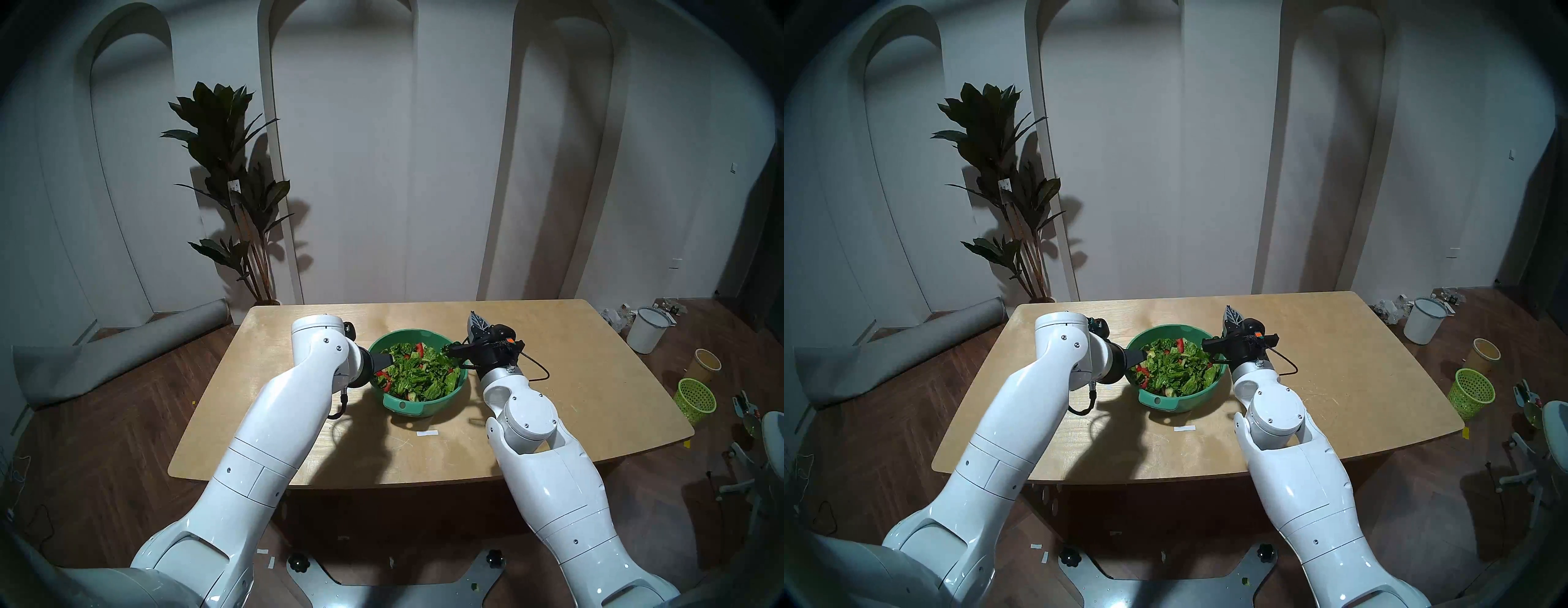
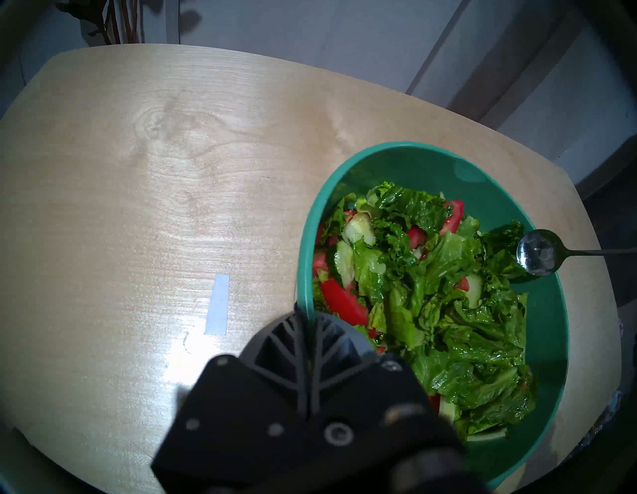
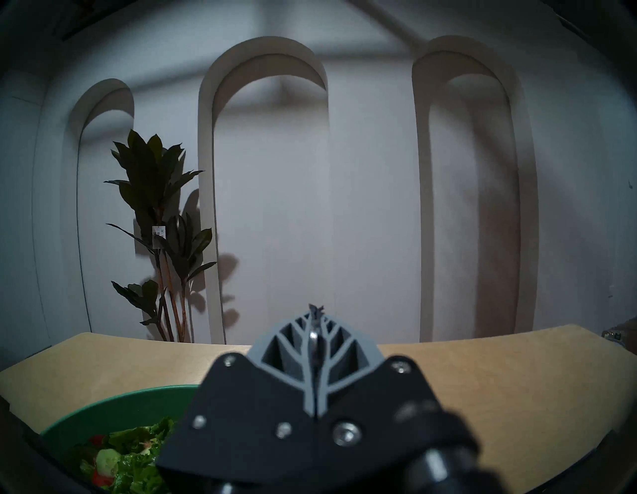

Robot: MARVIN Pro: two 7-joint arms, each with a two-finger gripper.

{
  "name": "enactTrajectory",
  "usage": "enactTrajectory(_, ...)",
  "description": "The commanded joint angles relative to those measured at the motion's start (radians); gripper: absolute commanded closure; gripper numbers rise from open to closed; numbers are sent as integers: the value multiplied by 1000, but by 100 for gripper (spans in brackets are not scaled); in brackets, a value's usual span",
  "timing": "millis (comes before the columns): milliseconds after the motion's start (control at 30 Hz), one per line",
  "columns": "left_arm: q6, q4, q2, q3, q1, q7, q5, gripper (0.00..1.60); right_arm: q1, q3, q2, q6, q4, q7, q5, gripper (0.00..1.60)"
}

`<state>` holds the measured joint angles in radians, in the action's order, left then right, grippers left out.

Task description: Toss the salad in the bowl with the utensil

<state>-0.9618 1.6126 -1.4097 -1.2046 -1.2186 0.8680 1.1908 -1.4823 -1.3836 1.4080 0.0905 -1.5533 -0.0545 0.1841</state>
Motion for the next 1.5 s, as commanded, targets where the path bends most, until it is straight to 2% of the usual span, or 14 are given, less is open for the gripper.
enactTrajectory(0,2,32,4,5,39,109,2,160,43,-7,-24,23,32,50,16,160)
enactTrajectory(133,2,35,6,5,38,102,2,160,32,0,-12,27,65,66,31,160)
enactTrajectory(433,2,30,3,5,44,105,10,160,36,4,27,7,153,140,137,160)
enactTrajectory(1333,2,29,-8,-12,44,111,-5,160,68,34,74,20,164,188,250,160)
enactTrajectory(1467,2,29,-9,-14,44,110,-8,160,76,28,97,11,145,198,296,160)
